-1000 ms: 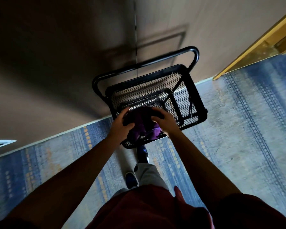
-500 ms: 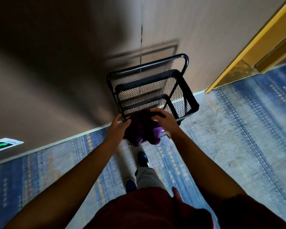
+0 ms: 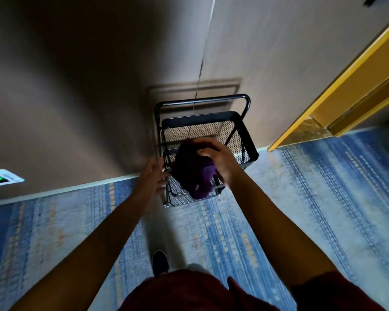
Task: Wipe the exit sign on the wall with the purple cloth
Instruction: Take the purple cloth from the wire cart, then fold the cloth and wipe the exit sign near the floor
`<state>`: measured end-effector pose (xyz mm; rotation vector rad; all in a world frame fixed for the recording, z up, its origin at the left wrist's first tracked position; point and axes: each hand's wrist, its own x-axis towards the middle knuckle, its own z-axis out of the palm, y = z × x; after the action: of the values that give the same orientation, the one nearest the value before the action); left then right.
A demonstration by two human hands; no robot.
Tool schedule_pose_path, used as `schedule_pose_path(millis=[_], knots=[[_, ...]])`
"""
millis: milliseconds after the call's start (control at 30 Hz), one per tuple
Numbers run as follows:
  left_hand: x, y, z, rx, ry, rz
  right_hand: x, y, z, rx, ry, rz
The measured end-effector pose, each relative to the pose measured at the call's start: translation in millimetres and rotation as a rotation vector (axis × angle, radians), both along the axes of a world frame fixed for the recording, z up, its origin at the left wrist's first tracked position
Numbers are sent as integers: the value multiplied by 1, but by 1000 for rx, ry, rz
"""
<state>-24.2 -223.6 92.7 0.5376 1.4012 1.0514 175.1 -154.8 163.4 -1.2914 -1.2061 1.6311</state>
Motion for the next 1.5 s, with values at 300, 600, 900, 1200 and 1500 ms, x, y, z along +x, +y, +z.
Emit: schedule_pose_path(millis=[300,600,900,1200,1500], knots=[[28,-40,58,271,-227,156,-5,-44,36,49,299,35],[68,-122,53,375,-45,301,63,-119,8,191,42,98],[39,-241,57,359,267,345,14,-202,-13,212,34,234],[-48,-322,67,315,301,440,-91,-259,0,227,4,420],[-198,-444,66,297,534,594,-261,-358,-8,568,-138,611]])
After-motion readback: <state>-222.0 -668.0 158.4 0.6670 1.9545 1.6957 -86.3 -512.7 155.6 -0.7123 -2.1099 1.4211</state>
